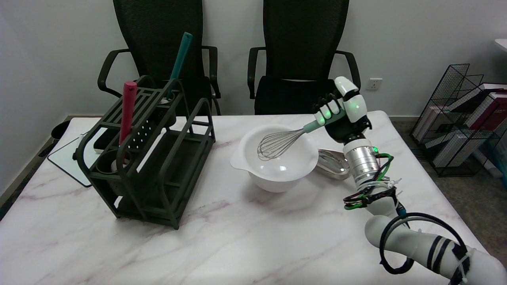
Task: Pick up the whisk.
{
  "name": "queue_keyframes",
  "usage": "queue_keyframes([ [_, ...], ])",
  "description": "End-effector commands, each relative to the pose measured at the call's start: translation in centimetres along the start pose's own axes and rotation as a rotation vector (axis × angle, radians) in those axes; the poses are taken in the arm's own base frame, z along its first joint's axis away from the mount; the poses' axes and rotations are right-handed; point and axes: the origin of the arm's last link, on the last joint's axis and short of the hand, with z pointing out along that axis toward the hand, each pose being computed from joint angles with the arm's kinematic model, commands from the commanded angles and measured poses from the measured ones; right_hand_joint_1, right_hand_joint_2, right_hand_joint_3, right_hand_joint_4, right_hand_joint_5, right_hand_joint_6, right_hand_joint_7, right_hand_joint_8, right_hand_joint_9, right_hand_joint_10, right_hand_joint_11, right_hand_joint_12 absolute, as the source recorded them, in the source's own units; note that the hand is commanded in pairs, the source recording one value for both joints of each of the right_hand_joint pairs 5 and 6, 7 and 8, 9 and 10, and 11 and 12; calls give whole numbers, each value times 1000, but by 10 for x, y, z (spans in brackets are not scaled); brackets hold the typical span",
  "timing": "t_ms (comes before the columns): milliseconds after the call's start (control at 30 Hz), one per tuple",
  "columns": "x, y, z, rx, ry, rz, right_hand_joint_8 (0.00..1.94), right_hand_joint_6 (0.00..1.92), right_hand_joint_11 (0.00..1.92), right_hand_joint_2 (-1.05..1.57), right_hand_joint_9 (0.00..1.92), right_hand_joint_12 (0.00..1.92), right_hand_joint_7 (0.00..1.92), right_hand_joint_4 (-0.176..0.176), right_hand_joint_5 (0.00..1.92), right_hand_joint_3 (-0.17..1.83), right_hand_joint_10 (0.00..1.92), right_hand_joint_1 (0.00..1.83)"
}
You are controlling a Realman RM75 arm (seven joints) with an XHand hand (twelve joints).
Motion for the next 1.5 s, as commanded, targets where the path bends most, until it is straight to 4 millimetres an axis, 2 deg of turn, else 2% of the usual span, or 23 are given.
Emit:
queue_keyframes([
  [33, -18, -46, -13, 107, -31, 150, 1920, 1920, 1920, 1444, 1920, 1920, 1920, 0, 1920, 1068, 1920, 945],
  [233, -37, -52, -17, 130, -73, 207, 1920, 1920, 1920, 1458, 1920, 1920, 1920, 0, 1920, 1073, 1920, 943],
  [400, -34, -48, -30, 142, -57, 254, 1920, 1920, 1920, 1470, 1920, 1920, 1920, 0, 1920, 1078, 1920, 943],
  [500, -18, -53, -43, 191, -17, 283, 1920, 1920, 1920, 1475, 1920, 1920, 1920, 0, 1920, 1081, 1920, 942],
  [733, 41, -62, -83, 269, 100, 260, 1920, 1920, 1920, 1474, 1920, 1920, 1920, 0, 1920, 1104, 1920, 943],
  [900, 93, -79, -106, 377, 133, 269, 1920, 1920, 1920, 1432, 1920, 1920, 1920, 0, 1920, 1157, 1920, 963],
  [1000, 116, -93, -113, 423, 119, 267, 1920, 1920, 1920, 1383, 1920, 1920, 1920, 0, 1920, 1241, 1920, 957],
  [1133, 130, -106, -118, 459, 121, 199, 1920, 1920, 1920, 1346, 1920, 1920, 1920, 0, 1920, 1271, 1920, 934],
  [1333, 133, -114, -118, 496, 135, 204, 1920, 1920, 1920, 1355, 1920, 1920, 1920, 0, 1920, 1217, 1920, 910],
  [1500, 139, -120, -125, 515, 152, 184, 1920, 1920, 1908, 1377, 1920, 1908, 1920, 0, 1920, 1174, 1920, 896],
])
